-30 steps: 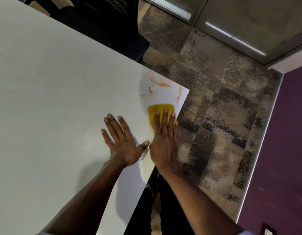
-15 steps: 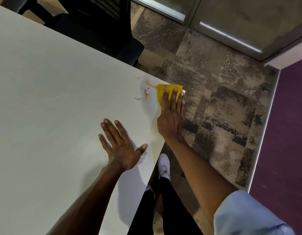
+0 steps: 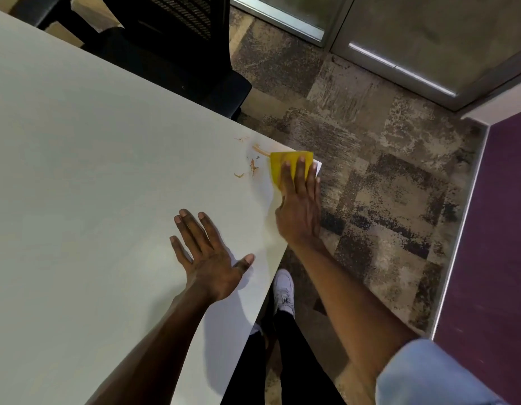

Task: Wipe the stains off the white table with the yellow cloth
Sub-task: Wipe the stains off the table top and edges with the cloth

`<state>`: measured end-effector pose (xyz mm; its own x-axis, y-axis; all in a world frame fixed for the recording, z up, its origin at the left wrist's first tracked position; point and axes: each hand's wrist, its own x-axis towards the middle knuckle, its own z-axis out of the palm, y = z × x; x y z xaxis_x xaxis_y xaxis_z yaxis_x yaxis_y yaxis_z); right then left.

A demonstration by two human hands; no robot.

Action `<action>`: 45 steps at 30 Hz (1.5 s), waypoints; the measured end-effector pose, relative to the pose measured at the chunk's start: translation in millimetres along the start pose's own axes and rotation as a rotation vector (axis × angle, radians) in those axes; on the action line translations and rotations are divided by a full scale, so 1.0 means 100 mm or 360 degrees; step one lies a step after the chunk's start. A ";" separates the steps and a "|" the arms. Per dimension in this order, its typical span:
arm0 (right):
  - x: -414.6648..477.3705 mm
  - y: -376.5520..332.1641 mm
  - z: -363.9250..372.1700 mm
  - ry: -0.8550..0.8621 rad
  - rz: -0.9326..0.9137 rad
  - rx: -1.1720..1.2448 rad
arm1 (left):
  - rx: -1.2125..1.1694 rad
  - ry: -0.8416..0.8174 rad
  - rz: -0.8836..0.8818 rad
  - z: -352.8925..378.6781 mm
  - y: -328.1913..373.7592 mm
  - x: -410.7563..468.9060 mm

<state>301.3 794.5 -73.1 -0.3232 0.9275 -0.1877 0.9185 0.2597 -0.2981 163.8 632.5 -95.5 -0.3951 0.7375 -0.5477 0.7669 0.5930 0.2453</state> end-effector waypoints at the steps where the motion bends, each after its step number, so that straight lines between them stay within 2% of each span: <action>1: 0.06 -0.02 -0.01 0.0013 0.0028 0.0027 | 0.0006 -0.0006 0.0001 -0.01 0.00 0.00; 5: -0.47 -0.14 0.14 0.0050 -0.0143 0.0060 | -0.0040 0.0002 0.0021 -0.02 0.00 -0.02; 8: -1.07 -0.05 0.27 -0.0050 -0.0412 -0.0003 | -0.0070 0.0000 0.0028 -0.03 0.02 -0.03; 10: -1.07 0.07 0.25 -0.0126 -0.0530 -0.0045 | -0.0064 0.0014 0.0025 -0.03 0.01 -0.02; 13: -0.59 0.18 0.13 -0.0111 -0.0469 -0.0099 | -0.0043 0.0032 0.0023 -0.03 0.02 -0.03; 18: 0.21 0.09 -0.03 -0.0035 -0.0146 -0.0016 | -0.0034 0.0036 0.0018 -0.03 0.01 -0.02; 21: -0.13 -0.04 0.06 -0.0006 -0.0153 0.0034 | -0.0043 0.0040 0.0025 -0.04 0.01 -0.03; 25: -1.08 -0.06 0.24 -0.0080 -0.0477 -0.0025 | -0.0062 0.0022 0.0028 -0.06 0.02 -0.04; 28: -1.04 0.07 0.22 -0.0141 -0.0543 -0.0034 | -0.0063 0.0014 0.0015 -0.07 0.03 -0.04; 34: 0.25 0.16 -0.02 0.0004 -0.0042 -0.0017 | -0.0041 -0.0008 0.0006 -0.08 0.02 -0.04; 36: 0.44 0.16 -0.07 -0.0012 0.0022 0.0020 | -0.0043 -0.0029 0.0003 -0.09 0.03 -0.04; 38: 0.29 0.12 -0.05 0.0021 -0.0027 0.0026 | -0.0045 -0.0028 0.0008 -0.09 0.03 -0.04; 41: -0.41 0.06 0.08 0.0034 -0.0247 0.0011 | -0.0058 -0.0040 -0.0009 -0.10 0.06 -0.05; 45: -0.99 0.12 0.17 -0.0175 -0.0472 -0.0033 | -0.0042 -0.0053 -0.0041 -0.11 0.07 -0.05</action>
<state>340.2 701.0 -73.9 -0.5992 0.7764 -0.1956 0.7847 0.5210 -0.3359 165.6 636.5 -82.3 -0.3973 0.7111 -0.5801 0.7428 0.6204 0.2518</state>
